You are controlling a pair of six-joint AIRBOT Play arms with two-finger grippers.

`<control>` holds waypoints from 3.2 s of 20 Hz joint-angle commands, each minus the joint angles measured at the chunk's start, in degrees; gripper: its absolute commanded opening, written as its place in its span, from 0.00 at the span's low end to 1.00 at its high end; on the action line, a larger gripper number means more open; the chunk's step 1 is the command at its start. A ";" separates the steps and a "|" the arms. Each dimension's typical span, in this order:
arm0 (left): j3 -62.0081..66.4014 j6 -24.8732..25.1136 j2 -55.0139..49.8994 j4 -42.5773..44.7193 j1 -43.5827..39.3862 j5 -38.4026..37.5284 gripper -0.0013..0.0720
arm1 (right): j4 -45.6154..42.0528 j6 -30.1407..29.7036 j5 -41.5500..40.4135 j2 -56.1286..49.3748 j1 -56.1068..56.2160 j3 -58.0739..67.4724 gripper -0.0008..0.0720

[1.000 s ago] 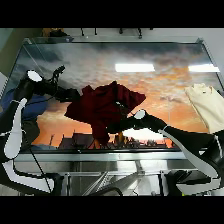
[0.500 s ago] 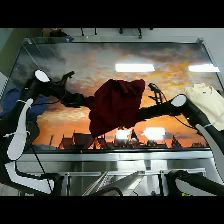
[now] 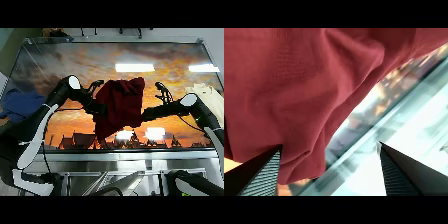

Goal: Fold the shirts.

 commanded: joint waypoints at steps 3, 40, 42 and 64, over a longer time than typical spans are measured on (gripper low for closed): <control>0.00 -4.24 -0.15 6.64 -2.99 4.02 0.91 | -0.02 -0.98 0.61 0.13 -0.11 -0.02 0.03; 2.38 0.37 29.92 3.17 23.15 15.98 0.03 | 11.58 -13.90 -1.66 -23.61 -5.53 62.47 0.03; -1.07 1.51 20.52 3.15 23.12 20.83 0.03 | 11.67 -13.86 -2.21 -31.91 -4.98 61.37 0.03; 5.88 11.52 -11.19 3.54 46.88 -9.90 0.93 | -6.45 5.57 21.05 -10.12 -21.92 14.53 0.28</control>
